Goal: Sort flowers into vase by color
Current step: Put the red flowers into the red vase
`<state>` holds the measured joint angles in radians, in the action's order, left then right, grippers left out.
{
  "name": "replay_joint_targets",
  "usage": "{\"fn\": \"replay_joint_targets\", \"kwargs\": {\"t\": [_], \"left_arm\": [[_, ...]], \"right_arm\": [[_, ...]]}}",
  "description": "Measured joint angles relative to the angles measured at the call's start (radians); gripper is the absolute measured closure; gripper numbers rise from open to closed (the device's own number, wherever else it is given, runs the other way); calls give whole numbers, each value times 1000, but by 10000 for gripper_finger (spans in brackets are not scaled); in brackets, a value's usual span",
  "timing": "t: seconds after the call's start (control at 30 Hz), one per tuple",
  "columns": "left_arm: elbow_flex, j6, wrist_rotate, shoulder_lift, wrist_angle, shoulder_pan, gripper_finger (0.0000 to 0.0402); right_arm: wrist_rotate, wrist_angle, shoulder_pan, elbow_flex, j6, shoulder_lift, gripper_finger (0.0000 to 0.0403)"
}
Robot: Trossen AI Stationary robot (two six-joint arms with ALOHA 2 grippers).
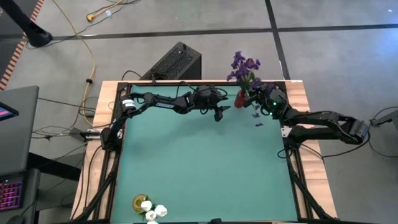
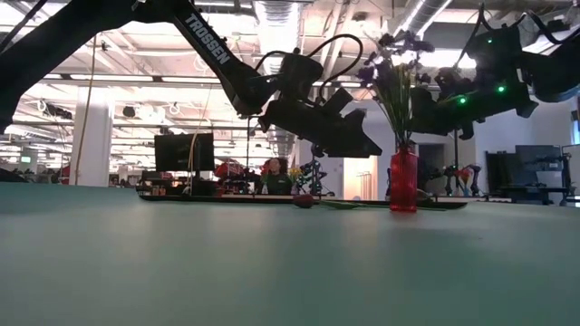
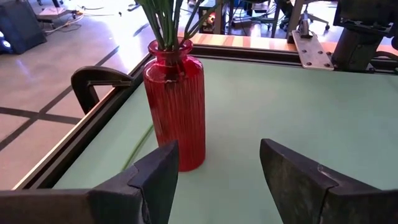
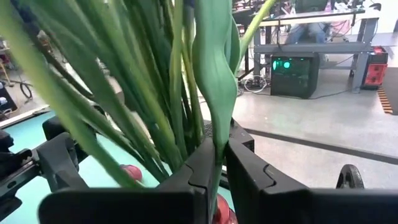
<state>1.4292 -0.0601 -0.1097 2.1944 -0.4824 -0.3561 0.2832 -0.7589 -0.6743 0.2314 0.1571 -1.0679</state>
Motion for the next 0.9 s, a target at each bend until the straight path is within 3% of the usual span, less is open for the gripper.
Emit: {"fn": "replay_joint_targets", "kwargs": {"t": [0.53, 0.9], "left_arm": [[0, -7, 0, 0, 24, 0, 187], [0, -7, 0, 0, 23, 0, 187]], "right_arm": [[3, -2, 0, -1, -38, 41, 325], [3, 37, 0, -1, -34, 84, 220]]}}
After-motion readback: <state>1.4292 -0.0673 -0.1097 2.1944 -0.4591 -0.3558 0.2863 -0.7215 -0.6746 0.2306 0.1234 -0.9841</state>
